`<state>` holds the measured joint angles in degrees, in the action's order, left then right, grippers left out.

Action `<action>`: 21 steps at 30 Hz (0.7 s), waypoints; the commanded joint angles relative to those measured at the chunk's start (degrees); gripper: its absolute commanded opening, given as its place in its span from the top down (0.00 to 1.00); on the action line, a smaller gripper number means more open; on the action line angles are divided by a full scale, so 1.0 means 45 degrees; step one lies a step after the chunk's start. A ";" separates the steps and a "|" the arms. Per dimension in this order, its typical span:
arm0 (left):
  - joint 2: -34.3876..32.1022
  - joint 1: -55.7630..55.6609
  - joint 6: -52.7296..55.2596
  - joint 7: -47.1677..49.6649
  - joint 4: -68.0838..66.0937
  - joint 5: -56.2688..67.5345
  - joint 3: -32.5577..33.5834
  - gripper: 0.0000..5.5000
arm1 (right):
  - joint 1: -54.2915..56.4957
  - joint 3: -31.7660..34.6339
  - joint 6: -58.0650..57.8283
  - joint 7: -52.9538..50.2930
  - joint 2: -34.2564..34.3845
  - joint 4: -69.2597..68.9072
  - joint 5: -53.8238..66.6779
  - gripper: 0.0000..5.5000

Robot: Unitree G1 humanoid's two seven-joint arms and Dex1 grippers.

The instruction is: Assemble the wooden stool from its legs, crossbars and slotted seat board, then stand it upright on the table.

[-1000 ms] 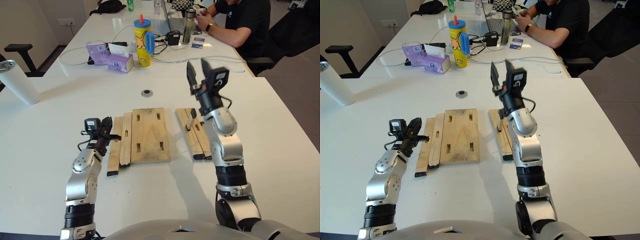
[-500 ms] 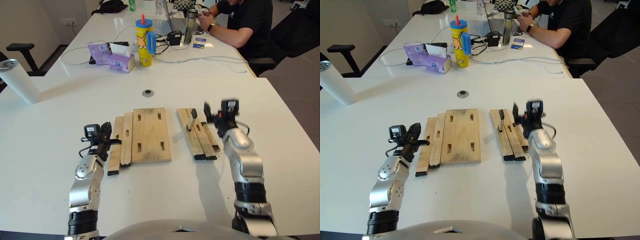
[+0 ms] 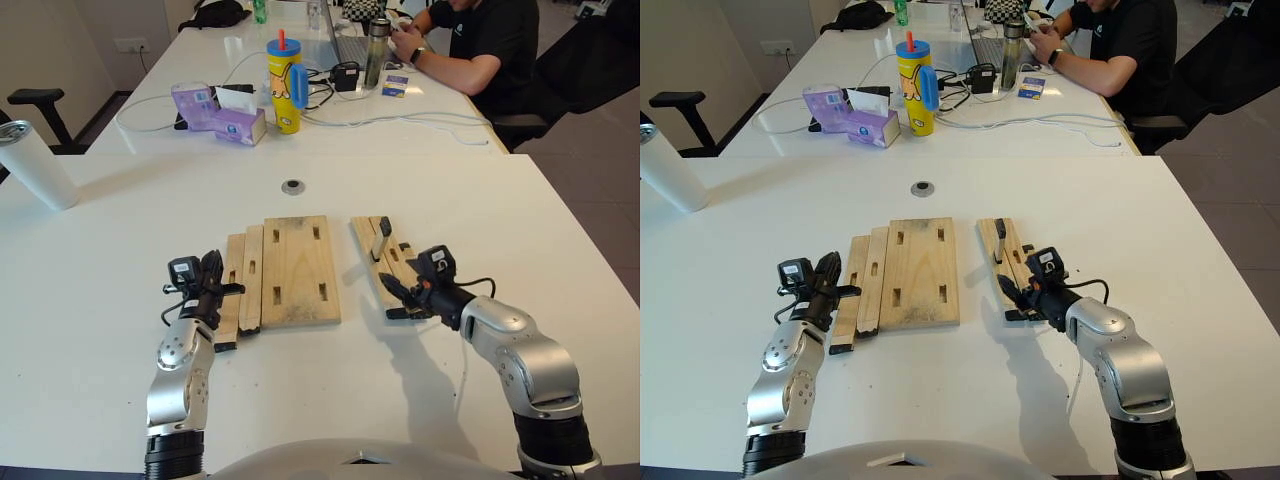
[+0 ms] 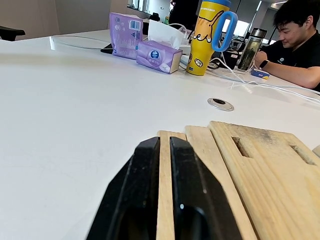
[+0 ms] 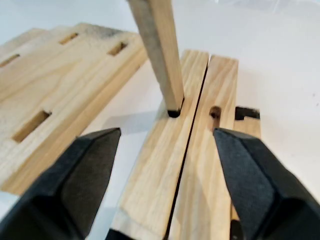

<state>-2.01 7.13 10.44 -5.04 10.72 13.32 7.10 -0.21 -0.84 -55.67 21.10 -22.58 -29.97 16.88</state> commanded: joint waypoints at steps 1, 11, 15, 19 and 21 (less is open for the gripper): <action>-0.0023 0.0045 0.0006 -0.0020 0.0175 -0.0026 -0.0035 0.93 | 0.0211 -0.0414 -0.1254 -0.0521 0.0283 -0.0477 0.0111 0.38; -0.0215 -0.0141 0.0180 -0.0182 0.0148 0.0011 -0.0071 0.93 | 0.0385 -0.0789 -0.2165 -0.1650 0.0720 0.0086 -0.0419 0.38; -0.0237 -0.0113 0.0205 -0.0157 0.0214 -0.0004 -0.0040 0.93 | 0.0439 -0.0883 -0.1916 -0.1823 0.0694 0.0398 -0.0574 0.38; -0.0258 -0.0153 0.0236 -0.0171 0.0204 0.0009 -0.0020 0.93 | 0.0583 -0.0975 -0.1675 -0.1935 0.0872 0.1089 -0.0794 0.38; -0.0291 -0.0242 0.0283 -0.0216 0.0167 0.0026 -0.0030 0.93 | 0.0688 -0.1040 -0.1520 -0.2045 0.1038 0.1251 -0.0875 0.41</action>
<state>-2.74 6.78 10.92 -5.73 11.08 13.37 6.95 1.98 -5.13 -62.95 12.67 -18.89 -25.52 13.68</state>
